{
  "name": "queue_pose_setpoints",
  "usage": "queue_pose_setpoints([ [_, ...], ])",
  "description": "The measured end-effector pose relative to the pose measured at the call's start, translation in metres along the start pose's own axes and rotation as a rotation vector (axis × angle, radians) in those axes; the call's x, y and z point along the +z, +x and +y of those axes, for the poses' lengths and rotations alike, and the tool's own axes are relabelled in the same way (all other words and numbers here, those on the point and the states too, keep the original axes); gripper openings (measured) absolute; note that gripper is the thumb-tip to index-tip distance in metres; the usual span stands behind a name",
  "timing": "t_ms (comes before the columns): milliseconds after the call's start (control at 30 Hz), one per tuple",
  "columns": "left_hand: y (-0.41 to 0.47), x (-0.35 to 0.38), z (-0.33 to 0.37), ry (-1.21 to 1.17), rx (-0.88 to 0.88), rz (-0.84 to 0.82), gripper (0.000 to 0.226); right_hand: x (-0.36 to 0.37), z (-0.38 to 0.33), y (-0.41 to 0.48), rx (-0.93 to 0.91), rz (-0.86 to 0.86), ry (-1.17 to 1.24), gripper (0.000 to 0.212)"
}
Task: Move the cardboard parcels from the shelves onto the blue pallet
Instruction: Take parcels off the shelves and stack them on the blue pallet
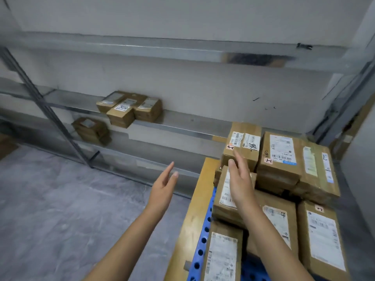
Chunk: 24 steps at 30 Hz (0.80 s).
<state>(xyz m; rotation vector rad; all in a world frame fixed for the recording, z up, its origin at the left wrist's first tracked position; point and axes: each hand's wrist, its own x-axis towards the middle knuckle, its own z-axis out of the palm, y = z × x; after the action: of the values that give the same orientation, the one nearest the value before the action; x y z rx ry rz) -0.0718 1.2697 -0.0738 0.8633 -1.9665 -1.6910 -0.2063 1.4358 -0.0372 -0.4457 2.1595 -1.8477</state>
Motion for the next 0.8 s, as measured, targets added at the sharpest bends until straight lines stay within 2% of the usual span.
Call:
queue_pose_setpoints([
  [233, 0.033, -0.126, 0.011, 0.081, 0.132, 0.113, 0.05, 0.125, -0.037, 0.011, -0.02, -0.201, -0.055, 0.046],
  [400, 0.053, -0.234, 0.001, 0.145, 0.185, 0.152, 0.053, 0.237, -0.066, 0.011, -0.043, -0.244, -0.048, 0.045],
  [567, 0.072, -0.332, -0.015, 0.063, 0.148, 0.231, 0.05, 0.35, -0.091, 0.002, -0.038, -0.289, 0.027, 0.045],
  [800, 0.107, -0.404, -0.032, 0.128, 0.14, 0.184, 0.055, 0.44, -0.096, 0.011, -0.04, -0.296, -0.027, 0.046],
])
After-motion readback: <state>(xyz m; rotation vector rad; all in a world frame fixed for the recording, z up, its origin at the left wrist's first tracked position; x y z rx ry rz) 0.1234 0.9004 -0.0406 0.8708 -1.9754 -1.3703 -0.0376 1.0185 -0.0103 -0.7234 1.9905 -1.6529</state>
